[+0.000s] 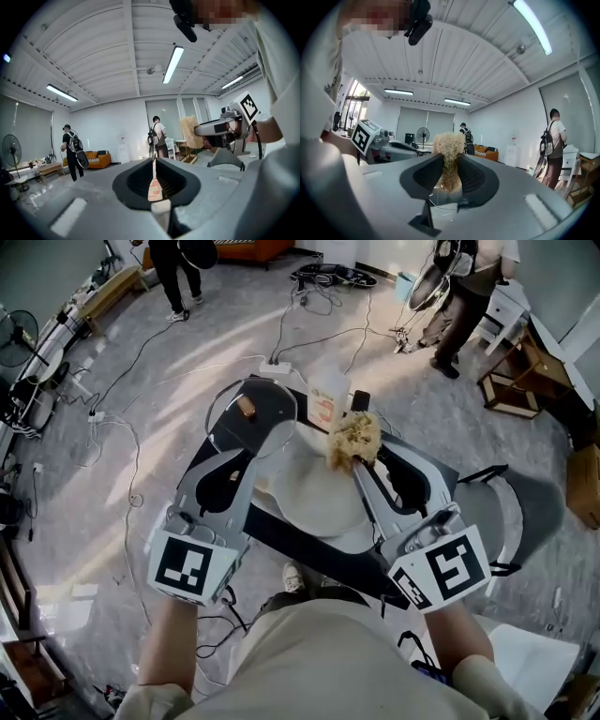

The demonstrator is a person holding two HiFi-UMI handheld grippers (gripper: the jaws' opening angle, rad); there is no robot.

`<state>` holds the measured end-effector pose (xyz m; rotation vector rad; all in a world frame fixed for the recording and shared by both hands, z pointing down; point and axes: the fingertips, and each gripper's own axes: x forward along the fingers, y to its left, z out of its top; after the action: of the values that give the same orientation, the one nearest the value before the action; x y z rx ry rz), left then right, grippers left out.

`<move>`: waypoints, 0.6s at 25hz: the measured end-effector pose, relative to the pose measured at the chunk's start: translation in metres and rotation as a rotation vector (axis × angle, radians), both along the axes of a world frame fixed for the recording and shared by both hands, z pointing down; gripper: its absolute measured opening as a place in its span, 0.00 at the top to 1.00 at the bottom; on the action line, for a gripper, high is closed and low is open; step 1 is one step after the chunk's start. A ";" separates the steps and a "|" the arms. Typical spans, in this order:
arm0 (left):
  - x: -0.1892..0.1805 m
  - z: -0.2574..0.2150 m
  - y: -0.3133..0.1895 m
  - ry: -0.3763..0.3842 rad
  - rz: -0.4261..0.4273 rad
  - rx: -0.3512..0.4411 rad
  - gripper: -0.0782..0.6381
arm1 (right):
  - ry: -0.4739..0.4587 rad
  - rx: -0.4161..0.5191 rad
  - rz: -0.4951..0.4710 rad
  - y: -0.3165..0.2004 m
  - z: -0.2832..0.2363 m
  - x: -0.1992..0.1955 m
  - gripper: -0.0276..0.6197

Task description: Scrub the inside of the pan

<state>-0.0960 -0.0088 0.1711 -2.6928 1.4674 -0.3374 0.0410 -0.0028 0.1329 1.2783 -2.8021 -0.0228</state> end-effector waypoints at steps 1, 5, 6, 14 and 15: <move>0.001 -0.003 0.003 0.007 0.000 0.010 0.87 | -0.006 0.006 0.000 0.003 -0.003 0.000 0.80; 0.002 -0.011 0.016 0.037 -0.028 0.028 0.88 | -0.034 0.038 0.028 0.013 -0.014 0.007 0.80; 0.001 -0.013 0.018 0.034 -0.037 0.030 0.88 | -0.038 0.049 0.040 0.016 -0.016 0.009 0.80; -0.016 -0.018 0.030 0.032 -0.110 0.078 0.89 | -0.061 0.075 0.077 0.033 -0.022 0.025 0.80; -0.018 -0.017 0.032 0.037 -0.115 0.080 0.89 | -0.058 0.076 0.075 0.035 -0.021 0.025 0.80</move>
<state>-0.1139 0.0233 0.1540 -2.5735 1.6132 -0.2306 0.0659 0.0324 0.1116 1.4229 -2.8242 -0.0907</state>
